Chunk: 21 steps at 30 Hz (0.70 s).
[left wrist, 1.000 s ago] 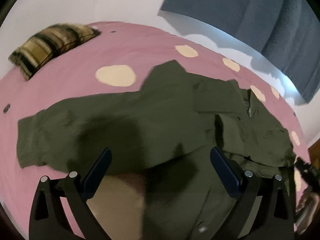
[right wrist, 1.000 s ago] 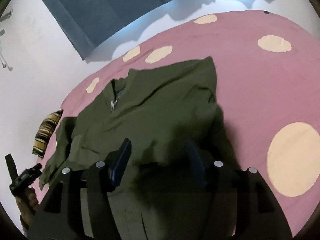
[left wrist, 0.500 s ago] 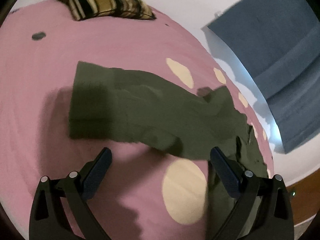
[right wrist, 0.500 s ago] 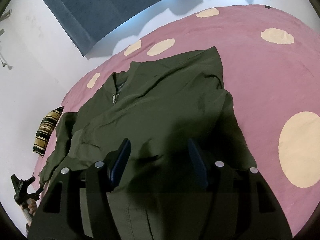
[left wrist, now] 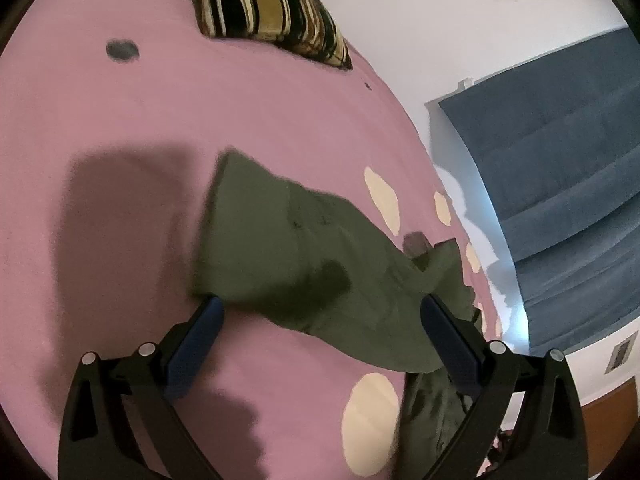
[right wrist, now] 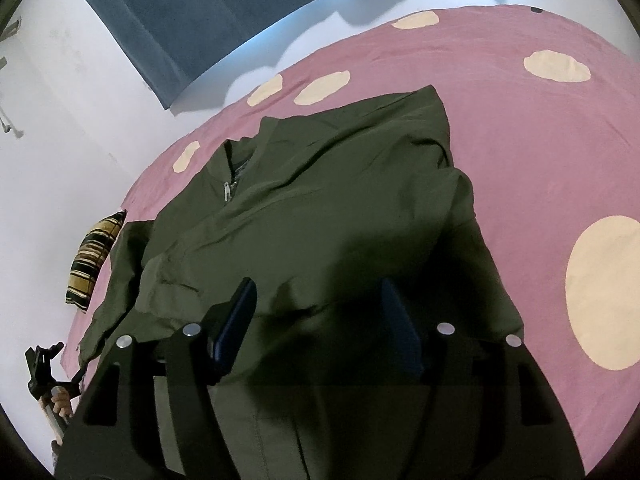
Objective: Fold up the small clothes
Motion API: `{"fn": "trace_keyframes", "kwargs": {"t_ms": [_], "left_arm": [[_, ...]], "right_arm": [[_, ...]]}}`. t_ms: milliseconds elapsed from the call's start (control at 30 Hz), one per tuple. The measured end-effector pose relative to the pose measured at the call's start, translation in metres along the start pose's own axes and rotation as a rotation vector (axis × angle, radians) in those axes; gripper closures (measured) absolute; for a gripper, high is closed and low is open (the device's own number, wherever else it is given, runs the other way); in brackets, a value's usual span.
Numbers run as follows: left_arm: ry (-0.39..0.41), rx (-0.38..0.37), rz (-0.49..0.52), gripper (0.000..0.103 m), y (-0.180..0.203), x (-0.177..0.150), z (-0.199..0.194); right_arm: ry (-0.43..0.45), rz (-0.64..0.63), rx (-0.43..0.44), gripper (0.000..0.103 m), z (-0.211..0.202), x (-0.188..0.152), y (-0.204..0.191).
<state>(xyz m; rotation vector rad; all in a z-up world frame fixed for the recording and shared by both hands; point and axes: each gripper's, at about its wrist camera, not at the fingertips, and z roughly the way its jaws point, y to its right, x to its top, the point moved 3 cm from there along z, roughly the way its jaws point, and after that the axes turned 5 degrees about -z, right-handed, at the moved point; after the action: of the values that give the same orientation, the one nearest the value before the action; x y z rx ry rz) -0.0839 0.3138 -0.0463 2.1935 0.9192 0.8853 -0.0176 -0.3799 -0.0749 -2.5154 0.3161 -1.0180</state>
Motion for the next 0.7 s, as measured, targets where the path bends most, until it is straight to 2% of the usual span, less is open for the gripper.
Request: {"fn": "trace_keyframes", "kwargs": {"t_ms": [133, 267, 333, 433, 567, 600, 667, 700], "left_arm": [[0.038, 0.017, 0.063, 0.005, -0.005, 0.014, -0.014], [-0.043, 0.040, 0.126, 0.005, -0.011, 0.021, 0.011], [-0.095, 0.022, 0.123, 0.005, -0.015, 0.021, 0.029], [-0.093, -0.013, 0.134, 0.005, -0.011, 0.024, 0.039], [-0.107, -0.046, 0.093, 0.007, -0.010, 0.028, 0.041], [-0.110, -0.048, 0.096, 0.009, -0.010, 0.027, 0.040], [-0.118, 0.002, 0.114, 0.036, -0.011, 0.024, 0.041], [-0.127, 0.030, 0.124, 0.044, -0.011, 0.023, 0.043]], "right_arm": [[-0.002, 0.004, 0.002, 0.037, 0.001, 0.000, 0.001], [-0.010, 0.008, 0.002, 0.037, 0.004, -0.002, 0.000], [-0.012, 0.006, -0.002, 0.037, 0.004, -0.001, -0.001], [-0.008, 0.007, -0.006, 0.037, 0.003, -0.002, -0.002], [-0.010, 0.008, -0.010, 0.037, 0.004, -0.004, -0.002], [-0.011, 0.007, -0.012, 0.037, 0.005, -0.004, -0.003], [-0.012, 0.008, -0.013, 0.037, 0.006, -0.004, -0.002], [-0.013, 0.010, -0.013, 0.037, 0.006, -0.004, -0.001]]}}
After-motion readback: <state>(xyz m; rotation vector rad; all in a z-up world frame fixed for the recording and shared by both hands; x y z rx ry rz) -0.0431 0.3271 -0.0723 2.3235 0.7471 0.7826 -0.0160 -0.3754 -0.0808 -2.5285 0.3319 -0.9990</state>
